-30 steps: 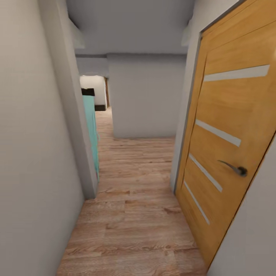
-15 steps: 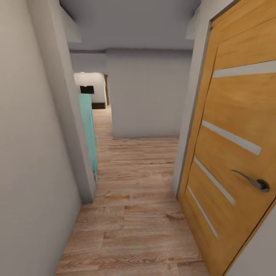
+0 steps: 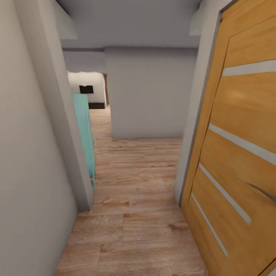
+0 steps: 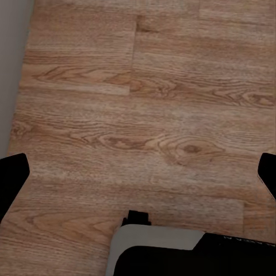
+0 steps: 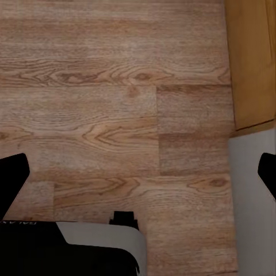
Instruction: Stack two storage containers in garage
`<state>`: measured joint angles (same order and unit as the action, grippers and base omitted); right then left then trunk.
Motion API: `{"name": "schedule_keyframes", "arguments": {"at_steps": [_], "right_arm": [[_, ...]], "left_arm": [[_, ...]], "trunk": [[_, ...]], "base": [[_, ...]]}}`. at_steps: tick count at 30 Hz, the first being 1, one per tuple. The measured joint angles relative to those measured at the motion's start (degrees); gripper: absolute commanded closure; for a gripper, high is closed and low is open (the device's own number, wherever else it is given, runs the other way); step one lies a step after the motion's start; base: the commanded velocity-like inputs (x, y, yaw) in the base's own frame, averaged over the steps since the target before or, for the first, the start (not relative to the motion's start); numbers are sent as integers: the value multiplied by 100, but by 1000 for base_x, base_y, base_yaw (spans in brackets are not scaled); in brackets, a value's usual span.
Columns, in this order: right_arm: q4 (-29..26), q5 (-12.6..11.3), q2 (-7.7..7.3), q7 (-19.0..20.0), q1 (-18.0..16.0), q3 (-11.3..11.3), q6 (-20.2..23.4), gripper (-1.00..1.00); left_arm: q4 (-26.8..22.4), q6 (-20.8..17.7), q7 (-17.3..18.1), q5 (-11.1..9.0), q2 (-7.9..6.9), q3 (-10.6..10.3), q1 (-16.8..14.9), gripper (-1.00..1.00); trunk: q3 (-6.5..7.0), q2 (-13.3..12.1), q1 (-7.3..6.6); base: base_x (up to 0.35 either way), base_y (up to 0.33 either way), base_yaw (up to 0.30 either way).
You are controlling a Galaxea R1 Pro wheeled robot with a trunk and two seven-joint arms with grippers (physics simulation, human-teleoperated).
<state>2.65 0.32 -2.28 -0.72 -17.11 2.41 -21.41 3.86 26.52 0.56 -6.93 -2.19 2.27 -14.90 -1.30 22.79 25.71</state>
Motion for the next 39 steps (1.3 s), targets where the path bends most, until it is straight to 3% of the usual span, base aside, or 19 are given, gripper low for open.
{"name": "schedule_keyframes", "arguments": {"at_steps": [15,39], "right_arm": [[0,-1,0,0,-3,0,-1,-100],[0,-8,0,0,-4,0,-1,-100]], "left_arm": [[-1,2,0,0,0,0,-3,-100],[1,-7,-8,-1,0,0,-5,-100]], "trunk": [[105,8,1],[112,9,2]], "base": [[326,0,0],[326,0,0]]}}
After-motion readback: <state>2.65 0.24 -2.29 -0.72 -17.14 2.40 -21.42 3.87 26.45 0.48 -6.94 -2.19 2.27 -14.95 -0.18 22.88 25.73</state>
